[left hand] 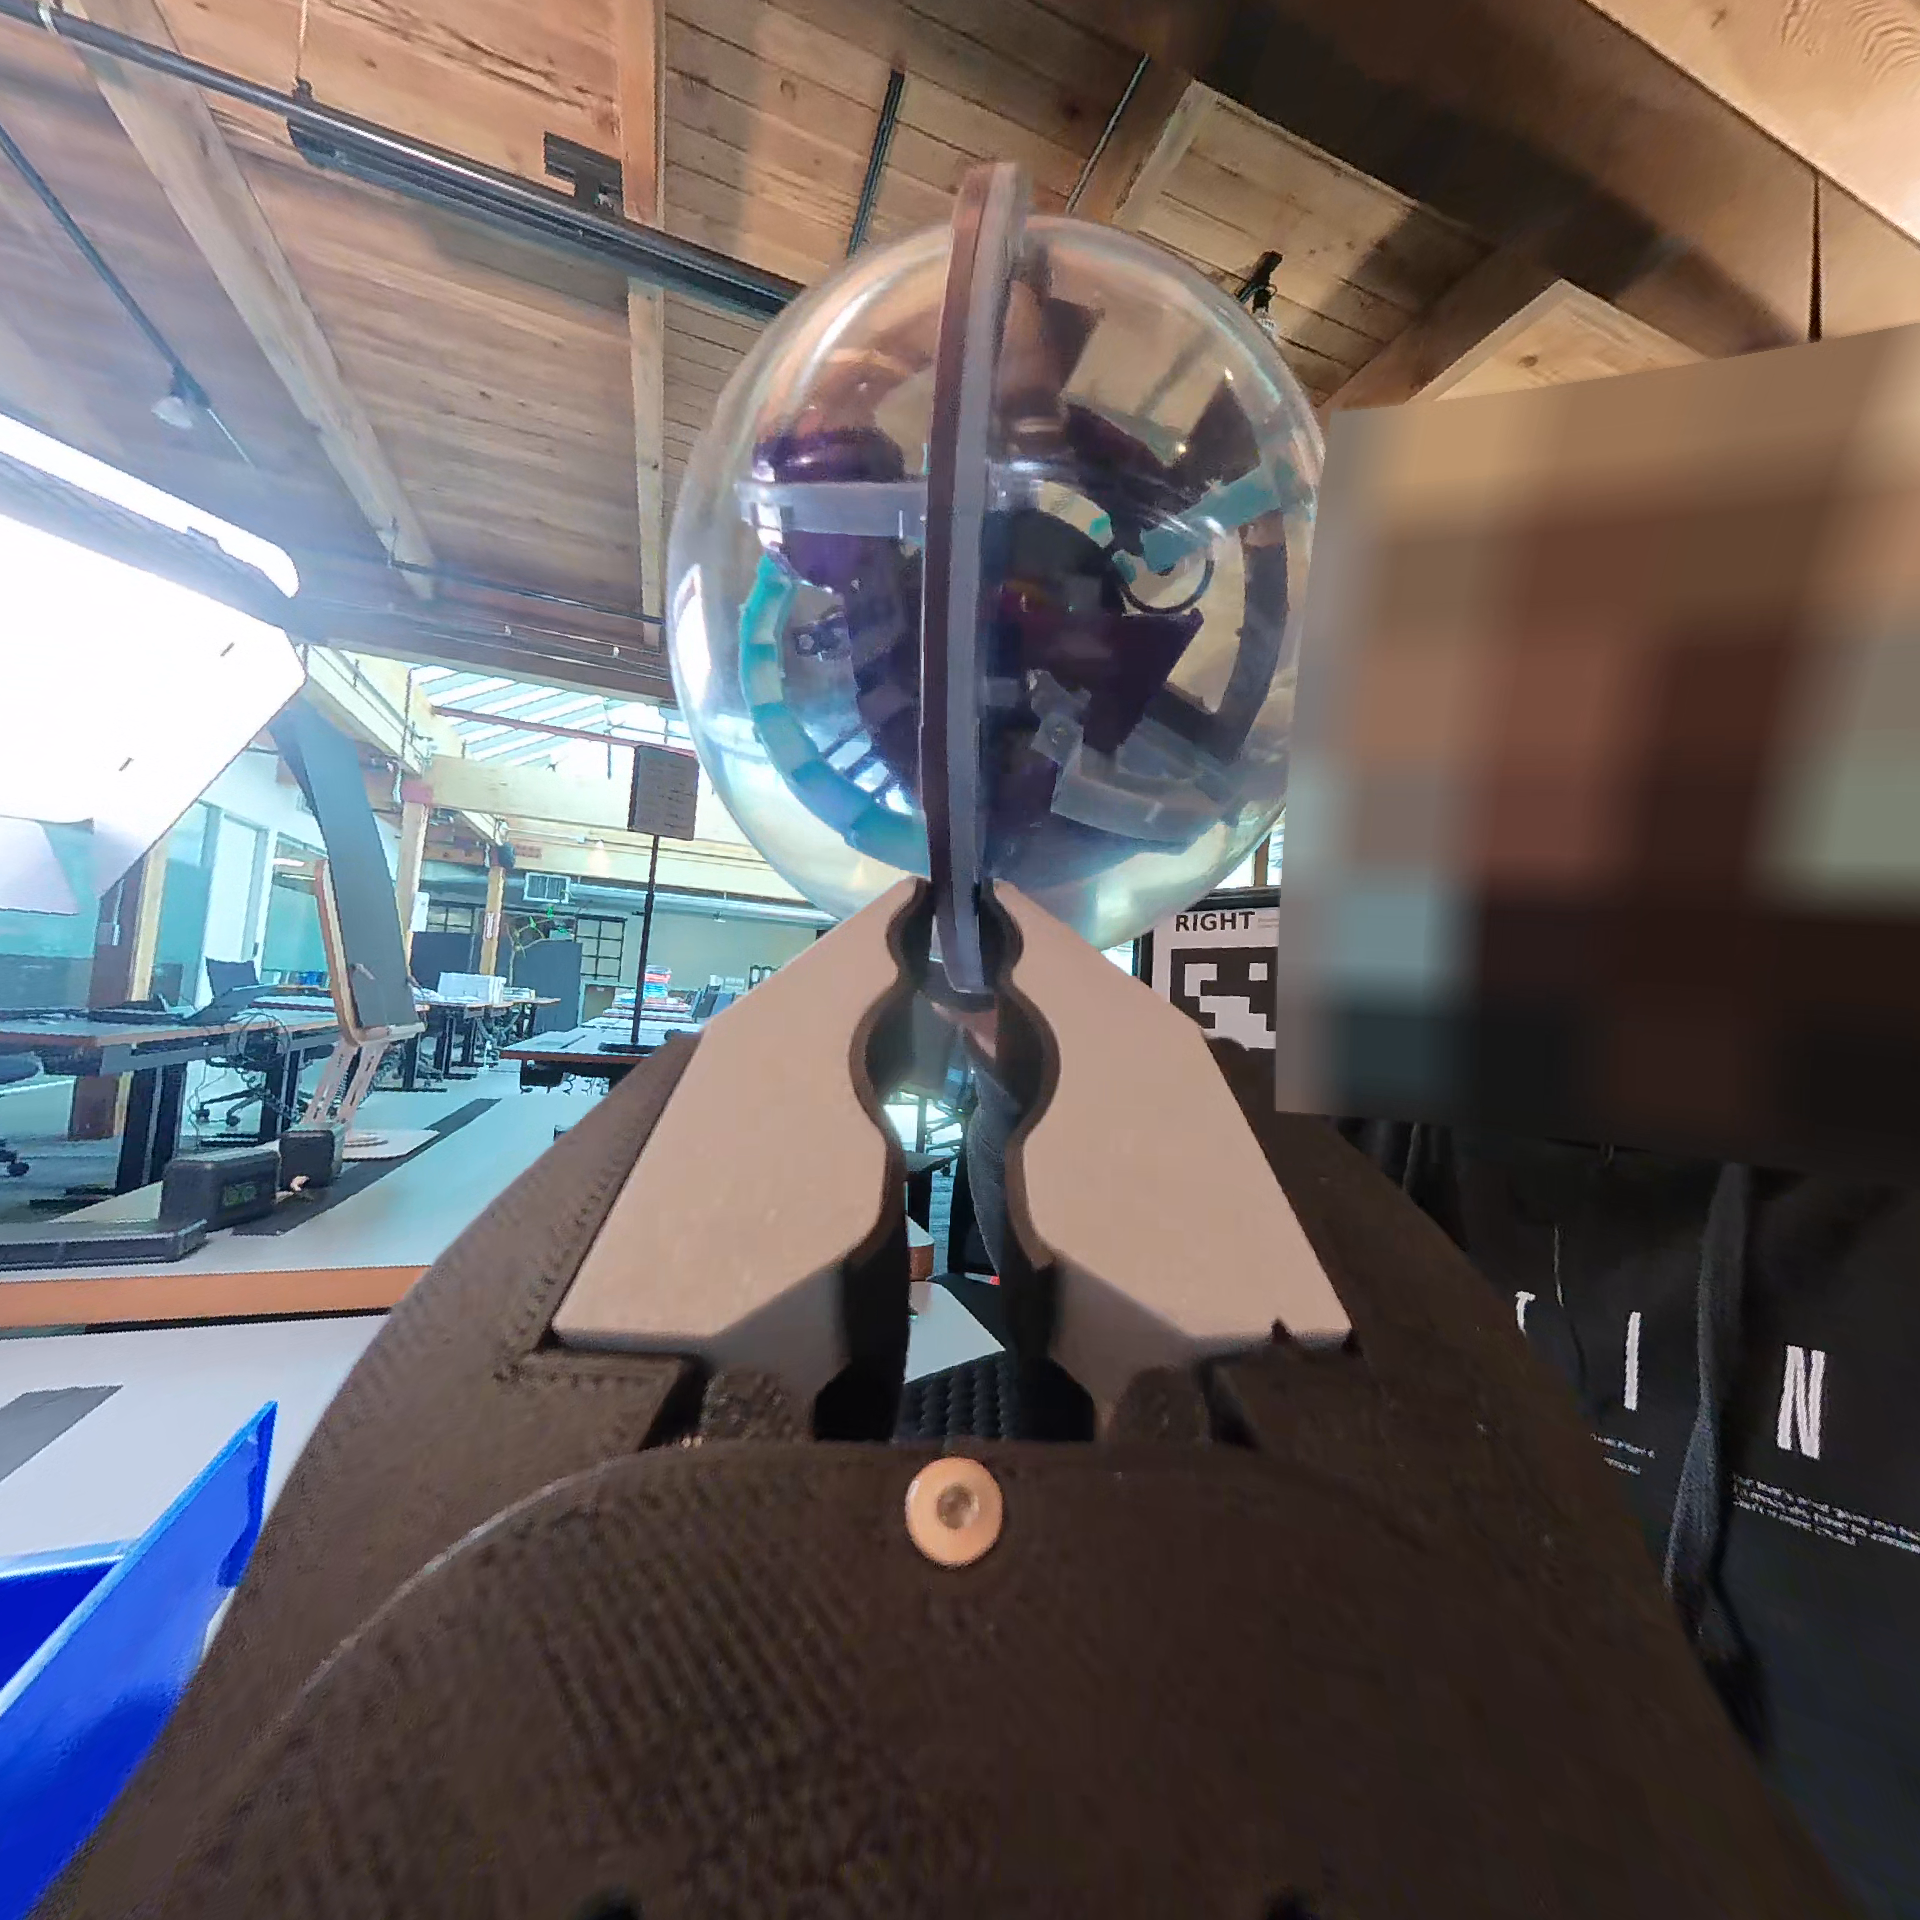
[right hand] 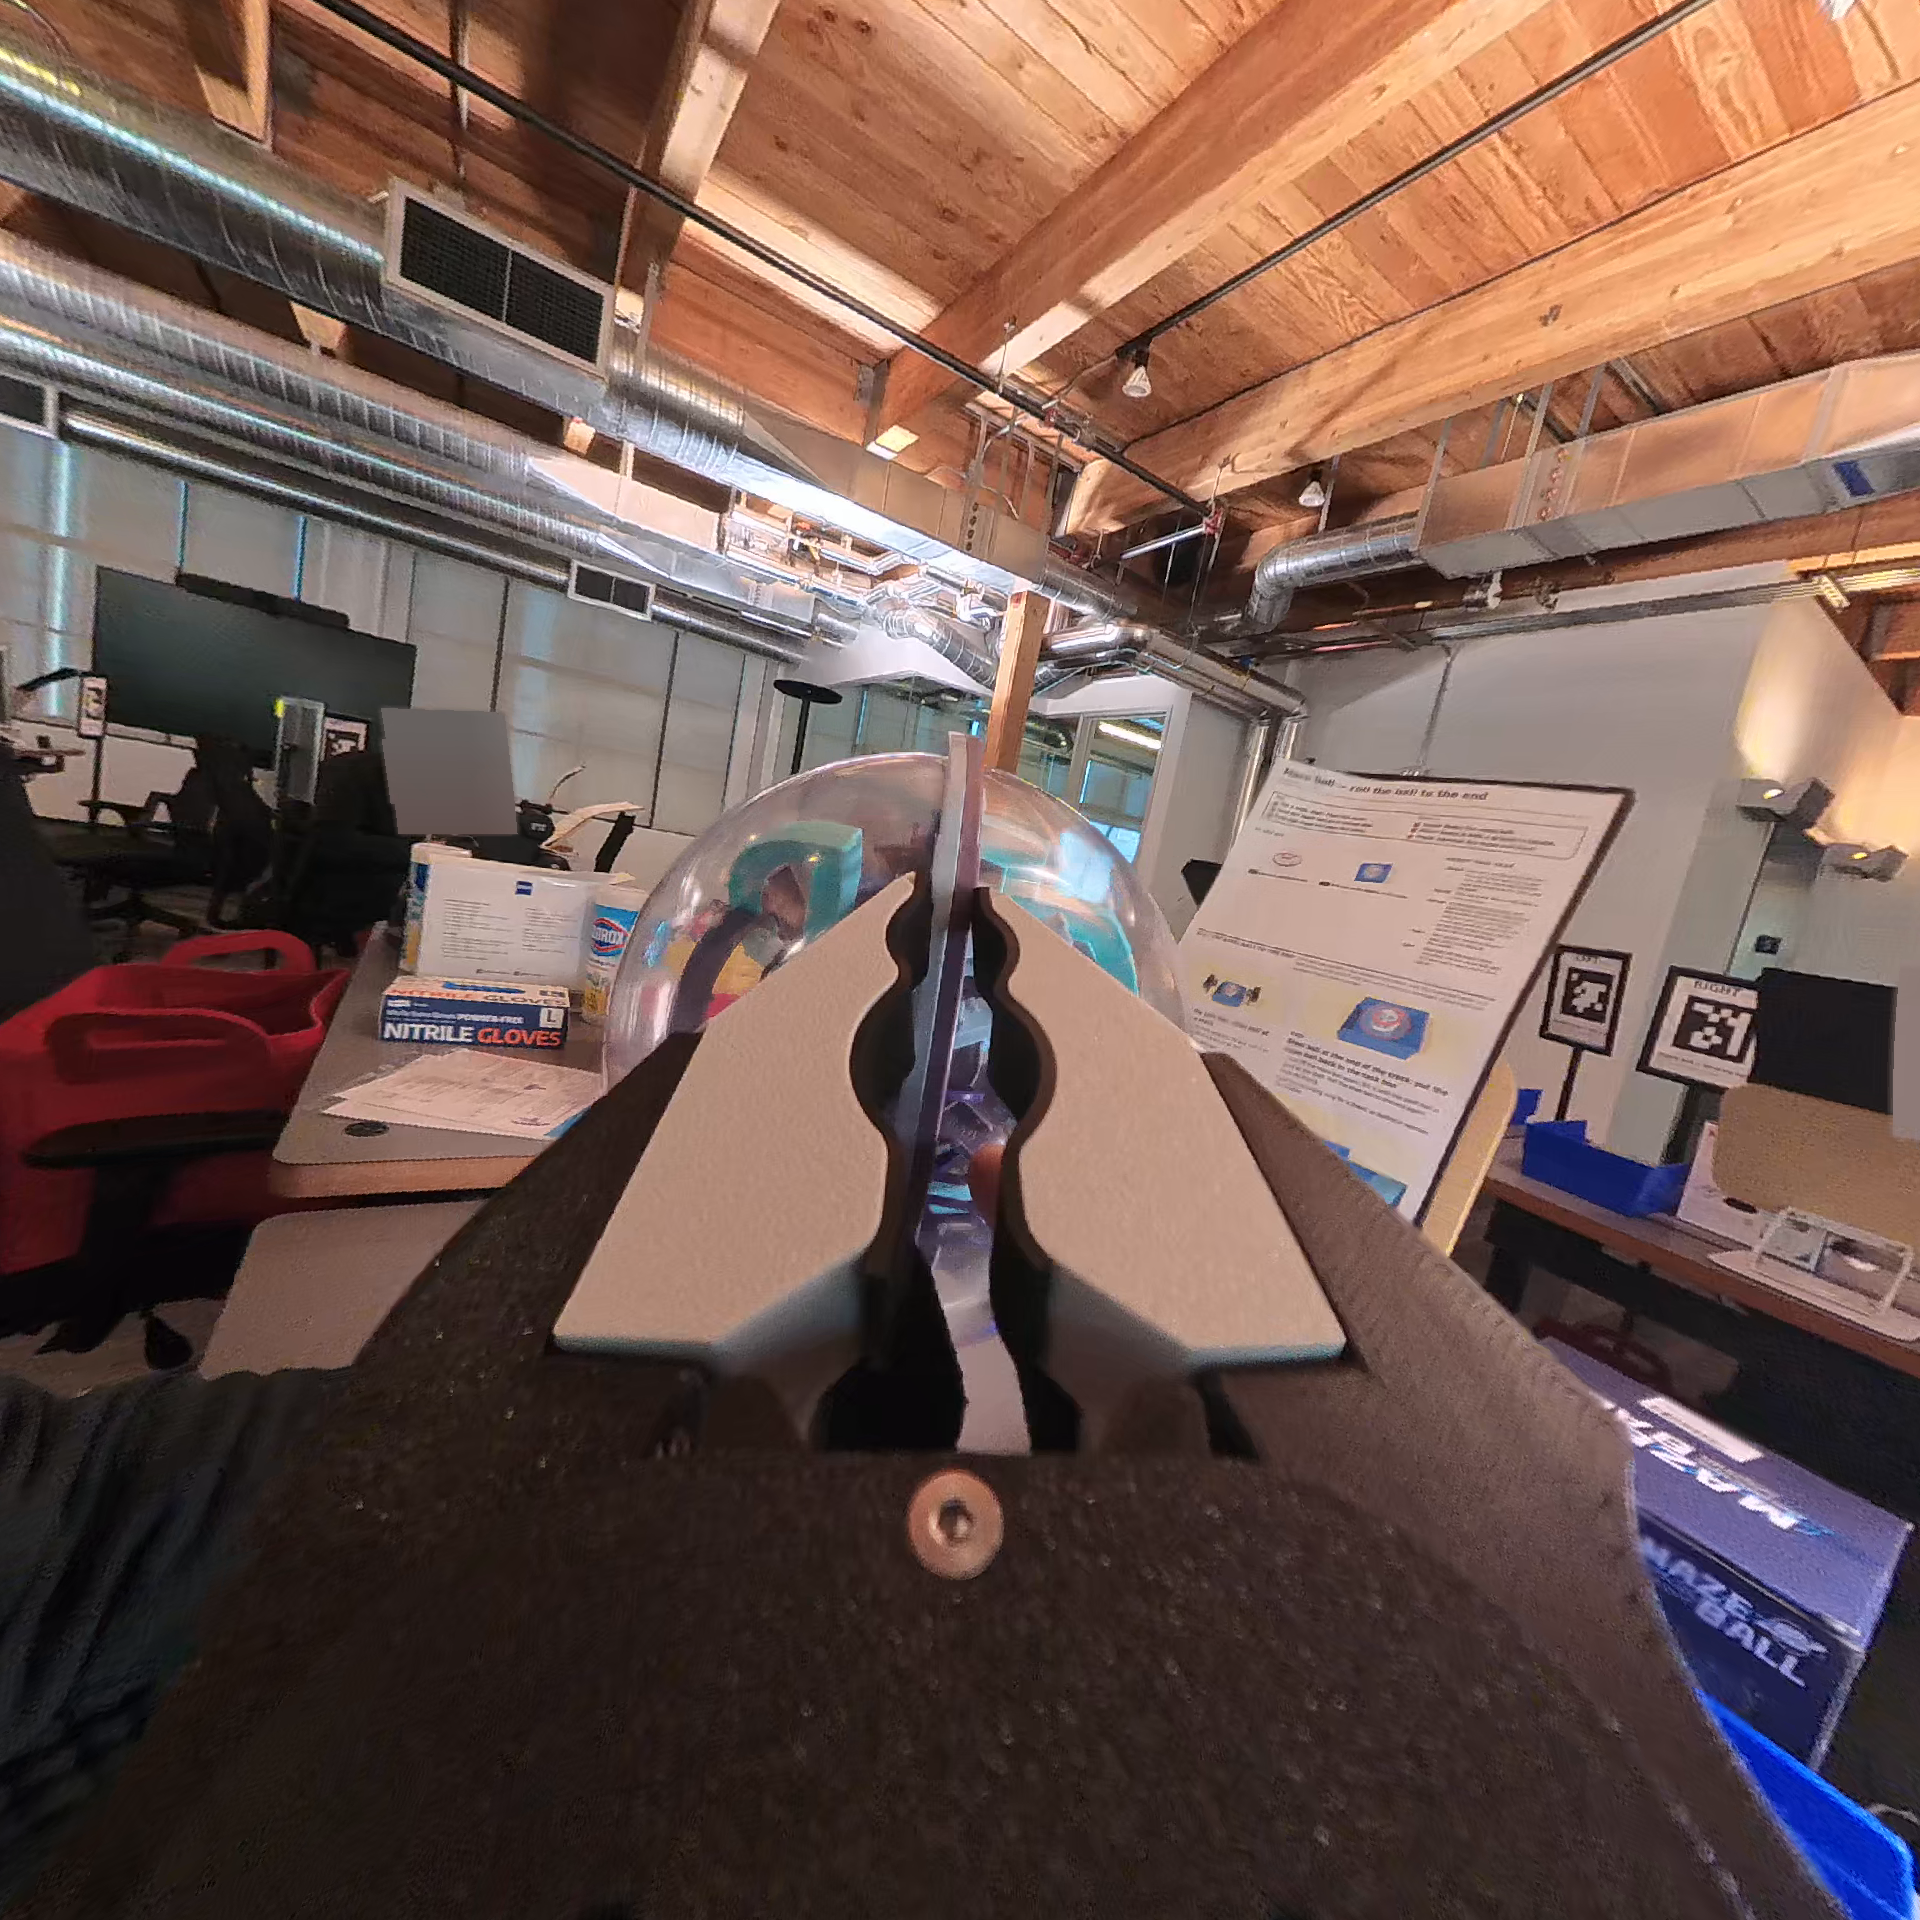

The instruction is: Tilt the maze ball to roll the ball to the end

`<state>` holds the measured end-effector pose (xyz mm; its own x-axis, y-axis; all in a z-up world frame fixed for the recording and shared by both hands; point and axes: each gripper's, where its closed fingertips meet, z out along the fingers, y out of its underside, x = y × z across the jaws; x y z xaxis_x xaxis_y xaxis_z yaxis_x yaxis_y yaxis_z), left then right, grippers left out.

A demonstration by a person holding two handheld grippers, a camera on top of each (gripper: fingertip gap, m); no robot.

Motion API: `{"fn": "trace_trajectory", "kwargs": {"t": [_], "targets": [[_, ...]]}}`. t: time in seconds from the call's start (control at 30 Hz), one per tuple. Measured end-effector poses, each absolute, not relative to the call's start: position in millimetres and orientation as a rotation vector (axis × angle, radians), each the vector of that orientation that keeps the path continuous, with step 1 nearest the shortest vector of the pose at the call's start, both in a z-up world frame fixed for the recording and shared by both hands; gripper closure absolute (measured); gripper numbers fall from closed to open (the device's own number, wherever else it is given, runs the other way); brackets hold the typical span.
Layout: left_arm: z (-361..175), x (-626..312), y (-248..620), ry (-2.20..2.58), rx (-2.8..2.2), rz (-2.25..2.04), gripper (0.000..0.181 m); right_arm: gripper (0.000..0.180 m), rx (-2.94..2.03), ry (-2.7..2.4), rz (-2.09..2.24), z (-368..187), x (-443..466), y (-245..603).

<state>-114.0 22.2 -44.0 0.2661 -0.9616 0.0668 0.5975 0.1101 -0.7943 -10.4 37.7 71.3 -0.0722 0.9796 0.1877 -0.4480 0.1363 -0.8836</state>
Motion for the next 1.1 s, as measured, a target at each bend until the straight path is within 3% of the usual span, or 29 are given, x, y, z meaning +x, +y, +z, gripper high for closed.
{"fn": "trace_trajectory", "kwargs": {"t": [1.1], "targets": [[-37.4, -139.2, 48.4, 0.393, -1.014, -1.141, 0.176, 0.174, -0.737, -0.976, 1.332, 75.3, -27.0, 30.3]]}}
